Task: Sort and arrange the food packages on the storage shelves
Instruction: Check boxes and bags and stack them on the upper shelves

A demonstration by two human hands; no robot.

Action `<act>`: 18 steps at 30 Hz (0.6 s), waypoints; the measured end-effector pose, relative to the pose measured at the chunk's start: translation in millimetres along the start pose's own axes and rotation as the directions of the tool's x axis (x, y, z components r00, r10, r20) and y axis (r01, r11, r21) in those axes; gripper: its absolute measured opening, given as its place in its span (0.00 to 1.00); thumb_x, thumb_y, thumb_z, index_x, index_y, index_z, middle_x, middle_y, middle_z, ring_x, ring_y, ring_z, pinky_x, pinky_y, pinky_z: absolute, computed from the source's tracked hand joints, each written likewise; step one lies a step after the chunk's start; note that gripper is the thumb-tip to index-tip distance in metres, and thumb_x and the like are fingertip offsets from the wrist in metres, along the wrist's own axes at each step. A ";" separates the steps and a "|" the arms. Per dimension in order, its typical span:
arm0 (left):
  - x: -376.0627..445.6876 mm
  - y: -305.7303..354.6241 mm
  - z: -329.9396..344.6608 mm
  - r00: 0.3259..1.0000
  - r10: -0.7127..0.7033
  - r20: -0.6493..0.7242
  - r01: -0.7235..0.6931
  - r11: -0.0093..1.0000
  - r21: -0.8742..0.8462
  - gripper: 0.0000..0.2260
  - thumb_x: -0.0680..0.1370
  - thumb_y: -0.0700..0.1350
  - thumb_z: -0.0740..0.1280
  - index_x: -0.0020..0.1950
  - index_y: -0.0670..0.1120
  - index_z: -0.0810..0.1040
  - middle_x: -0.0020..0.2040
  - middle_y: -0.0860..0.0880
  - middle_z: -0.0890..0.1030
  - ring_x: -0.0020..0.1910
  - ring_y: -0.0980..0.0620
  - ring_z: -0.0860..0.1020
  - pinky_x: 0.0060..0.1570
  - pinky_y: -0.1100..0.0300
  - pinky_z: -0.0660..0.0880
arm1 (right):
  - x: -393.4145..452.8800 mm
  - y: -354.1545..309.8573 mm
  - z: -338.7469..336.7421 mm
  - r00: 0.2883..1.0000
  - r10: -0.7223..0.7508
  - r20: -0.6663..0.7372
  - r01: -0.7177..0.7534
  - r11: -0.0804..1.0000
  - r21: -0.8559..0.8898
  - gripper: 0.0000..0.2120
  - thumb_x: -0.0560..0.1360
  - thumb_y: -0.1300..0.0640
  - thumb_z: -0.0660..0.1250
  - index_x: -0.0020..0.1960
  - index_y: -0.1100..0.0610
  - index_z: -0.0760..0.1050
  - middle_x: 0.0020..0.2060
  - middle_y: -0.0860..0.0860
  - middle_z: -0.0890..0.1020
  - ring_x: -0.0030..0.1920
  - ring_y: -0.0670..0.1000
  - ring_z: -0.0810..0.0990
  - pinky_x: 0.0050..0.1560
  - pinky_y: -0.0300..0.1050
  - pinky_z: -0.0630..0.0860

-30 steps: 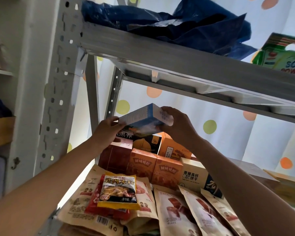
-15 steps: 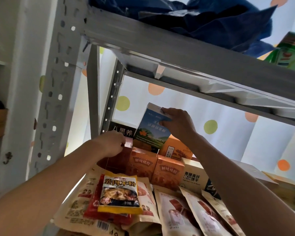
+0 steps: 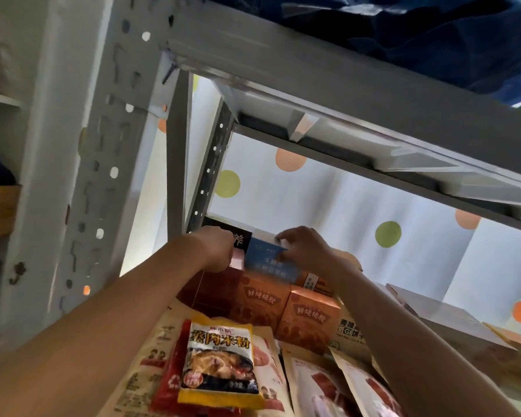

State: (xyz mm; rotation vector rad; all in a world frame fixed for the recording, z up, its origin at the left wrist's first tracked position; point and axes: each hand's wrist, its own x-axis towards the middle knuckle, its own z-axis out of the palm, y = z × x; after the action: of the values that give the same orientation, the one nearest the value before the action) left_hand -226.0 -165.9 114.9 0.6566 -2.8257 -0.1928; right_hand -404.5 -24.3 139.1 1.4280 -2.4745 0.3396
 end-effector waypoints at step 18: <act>4.4 9.0 -12.6 0.992 -0.054 0.112 0.059 0.997 -0.043 0.15 0.74 0.37 0.63 0.48 0.52 0.87 0.49 0.55 0.85 0.50 0.54 0.81 0.54 0.56 0.79 | 106.7 -21.6 -10.0 0.989 -0.101 0.110 0.068 0.961 0.268 0.21 0.74 0.45 0.74 0.36 0.63 0.78 0.34 0.54 0.79 0.36 0.49 0.73 0.40 0.45 0.70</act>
State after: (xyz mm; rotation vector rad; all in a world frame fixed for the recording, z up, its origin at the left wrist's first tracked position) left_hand -230.3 -160.9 129.5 0.7385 -2.8997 -0.3125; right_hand -435.9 -117.7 186.2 1.7012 -2.5293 0.5992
